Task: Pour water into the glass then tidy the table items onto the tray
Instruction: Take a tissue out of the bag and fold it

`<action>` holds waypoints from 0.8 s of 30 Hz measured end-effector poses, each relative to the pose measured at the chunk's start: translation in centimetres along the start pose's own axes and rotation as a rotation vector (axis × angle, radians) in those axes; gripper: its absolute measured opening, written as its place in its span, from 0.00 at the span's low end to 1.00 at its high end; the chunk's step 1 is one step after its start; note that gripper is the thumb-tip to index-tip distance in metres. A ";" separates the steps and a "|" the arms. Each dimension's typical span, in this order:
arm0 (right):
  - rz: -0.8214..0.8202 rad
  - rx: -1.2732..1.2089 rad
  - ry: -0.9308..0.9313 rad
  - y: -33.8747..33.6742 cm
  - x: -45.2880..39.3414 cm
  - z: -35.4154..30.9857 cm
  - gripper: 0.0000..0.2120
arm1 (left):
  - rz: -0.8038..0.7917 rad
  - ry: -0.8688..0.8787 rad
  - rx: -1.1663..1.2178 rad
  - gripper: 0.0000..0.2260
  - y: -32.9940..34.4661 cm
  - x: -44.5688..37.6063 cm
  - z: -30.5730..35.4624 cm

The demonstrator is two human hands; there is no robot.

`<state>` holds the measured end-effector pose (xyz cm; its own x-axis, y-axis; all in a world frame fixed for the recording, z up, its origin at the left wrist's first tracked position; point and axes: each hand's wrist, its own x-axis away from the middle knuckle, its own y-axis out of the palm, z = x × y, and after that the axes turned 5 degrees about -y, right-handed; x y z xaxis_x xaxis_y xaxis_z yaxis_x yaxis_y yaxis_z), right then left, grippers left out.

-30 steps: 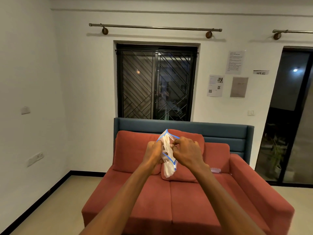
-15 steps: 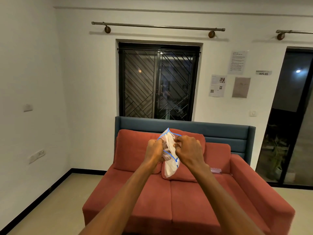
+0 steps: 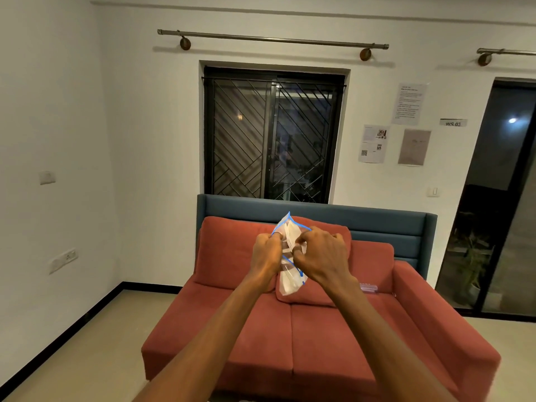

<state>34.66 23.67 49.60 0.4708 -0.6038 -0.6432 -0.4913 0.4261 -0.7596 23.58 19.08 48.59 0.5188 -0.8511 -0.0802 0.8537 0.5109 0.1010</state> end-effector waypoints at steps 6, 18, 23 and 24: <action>-0.039 0.096 -0.040 0.9 0.0 -0.2 0.14 | 0.016 -0.019 -0.005 0.14 -0.3 0.1 -0.4; -0.037 -0.179 0.007 2.0 0.8 -1.9 0.09 | 0.018 -0.011 -0.173 0.13 -1.6 0.0 -1.7; -0.065 -0.482 0.133 1.7 1.0 -2.7 0.04 | 0.023 -0.145 -0.086 0.14 -1.9 -0.2 -2.6; -0.051 -0.563 0.173 1.5 0.9 -2.9 0.04 | 0.037 -0.194 -0.048 0.13 -2.0 -0.3 -2.6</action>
<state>32.25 21.78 48.17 0.4009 -0.7352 -0.5466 -0.8067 -0.0005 -0.5910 21.89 18.61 45.83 0.5354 -0.8367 0.1155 0.8378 0.5434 0.0529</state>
